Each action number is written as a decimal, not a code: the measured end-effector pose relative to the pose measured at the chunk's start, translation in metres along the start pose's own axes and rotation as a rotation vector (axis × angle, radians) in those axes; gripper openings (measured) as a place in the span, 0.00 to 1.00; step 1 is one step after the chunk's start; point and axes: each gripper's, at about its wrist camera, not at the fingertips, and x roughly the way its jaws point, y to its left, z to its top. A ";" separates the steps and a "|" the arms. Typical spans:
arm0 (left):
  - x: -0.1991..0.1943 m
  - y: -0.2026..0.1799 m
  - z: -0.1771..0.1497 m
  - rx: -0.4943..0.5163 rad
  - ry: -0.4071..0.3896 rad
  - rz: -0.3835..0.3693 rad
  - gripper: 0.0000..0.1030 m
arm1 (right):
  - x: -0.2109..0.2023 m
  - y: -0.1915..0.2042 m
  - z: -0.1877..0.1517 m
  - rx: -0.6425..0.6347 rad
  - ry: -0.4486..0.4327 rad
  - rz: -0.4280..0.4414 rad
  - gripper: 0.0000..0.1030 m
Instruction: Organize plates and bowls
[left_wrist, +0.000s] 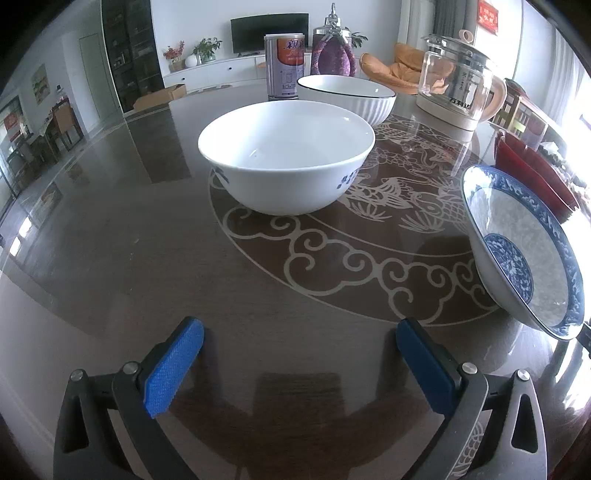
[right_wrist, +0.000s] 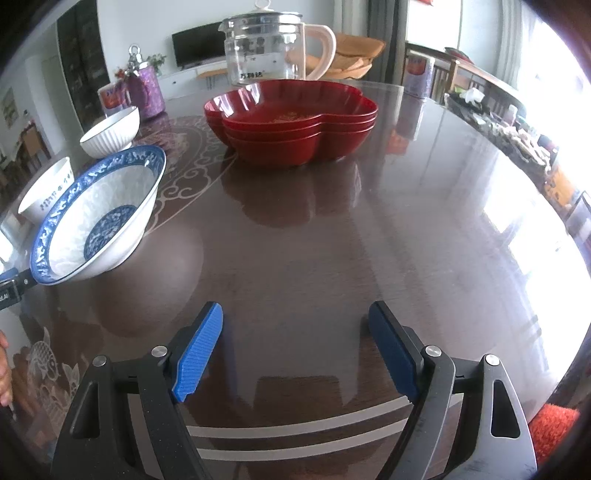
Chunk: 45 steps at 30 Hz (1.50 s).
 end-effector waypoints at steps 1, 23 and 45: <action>0.000 0.000 0.000 0.000 0.000 0.000 1.00 | 0.000 0.000 -0.001 0.001 -0.003 -0.001 0.81; 0.000 0.000 0.000 0.000 0.000 0.000 1.00 | -0.004 0.001 -0.007 0.021 -0.037 -0.019 0.81; 0.000 0.000 0.000 0.000 0.000 0.000 1.00 | -0.007 0.001 -0.013 0.002 -0.090 -0.009 0.81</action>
